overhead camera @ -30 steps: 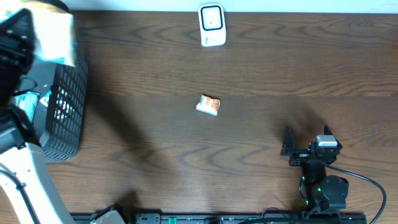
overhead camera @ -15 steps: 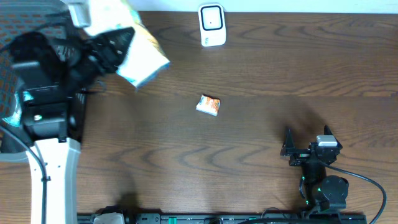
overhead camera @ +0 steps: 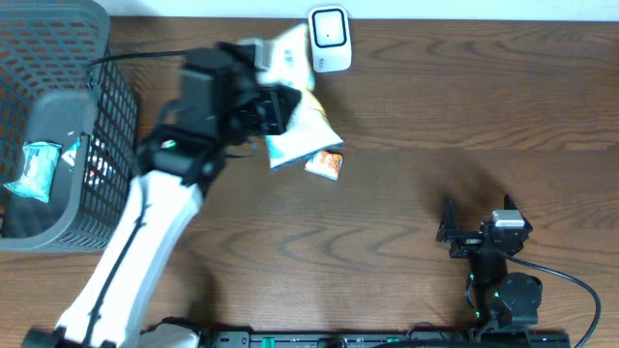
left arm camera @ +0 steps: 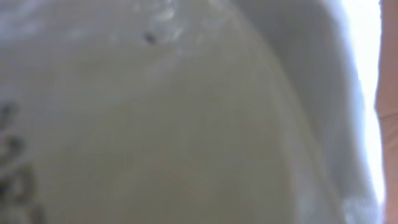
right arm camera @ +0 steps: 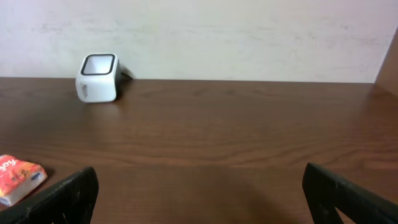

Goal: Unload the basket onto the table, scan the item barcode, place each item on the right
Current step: 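Lift the yellow snack bag out and drop it beside the orange packet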

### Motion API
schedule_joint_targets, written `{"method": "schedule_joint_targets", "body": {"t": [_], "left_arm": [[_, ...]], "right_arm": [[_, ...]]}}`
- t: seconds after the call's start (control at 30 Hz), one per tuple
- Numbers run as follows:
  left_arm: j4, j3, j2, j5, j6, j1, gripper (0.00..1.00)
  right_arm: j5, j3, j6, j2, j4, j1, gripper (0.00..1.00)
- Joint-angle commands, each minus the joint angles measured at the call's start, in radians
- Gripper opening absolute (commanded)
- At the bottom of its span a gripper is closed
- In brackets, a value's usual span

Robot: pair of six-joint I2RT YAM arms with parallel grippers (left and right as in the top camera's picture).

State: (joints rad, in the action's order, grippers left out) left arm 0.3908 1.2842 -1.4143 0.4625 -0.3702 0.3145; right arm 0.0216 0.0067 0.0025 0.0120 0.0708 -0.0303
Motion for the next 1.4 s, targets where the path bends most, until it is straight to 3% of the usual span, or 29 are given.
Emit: {"method": "schedule_joint_targets", "body": {"t": [0.0,0.43,0.57,0.73,0.83,1.1,1.37], "left_arm": [[-0.015,-0.001,-0.082,-0.110,0.026,0.066,0.07],[-0.139,-0.001,-0.360,-0.109,-0.024,0.237,0.09],[-0.138,-0.001,-0.379,-0.108,-0.077,0.267,0.17],[-0.138,-0.001,-0.379,-0.108,-0.076,0.303,0.48],[-0.140,-0.001,-0.379,-0.108,-0.076,0.321,0.61],[-0.154,0.003,-0.326,-0.108,-0.076,0.301,0.67],[-0.153,0.003,-0.143,-0.109,-0.029,0.214,0.73]], "right_arm": [[0.002,-0.001,-0.011,-0.006,0.004,-0.003,0.99],[0.001,-0.001,-0.011,-0.006,0.004,-0.003,0.99],[0.001,-0.001,-0.011,-0.006,0.004,-0.003,0.99],[0.001,-0.001,-0.011,-0.006,0.004,-0.003,0.99],[0.002,-0.001,-0.011,-0.006,0.004,-0.003,0.99],[0.002,-0.001,-0.011,-0.006,0.004,-0.003,0.99],[0.002,-0.001,-0.011,-0.006,0.004,-0.003,0.99]]}}
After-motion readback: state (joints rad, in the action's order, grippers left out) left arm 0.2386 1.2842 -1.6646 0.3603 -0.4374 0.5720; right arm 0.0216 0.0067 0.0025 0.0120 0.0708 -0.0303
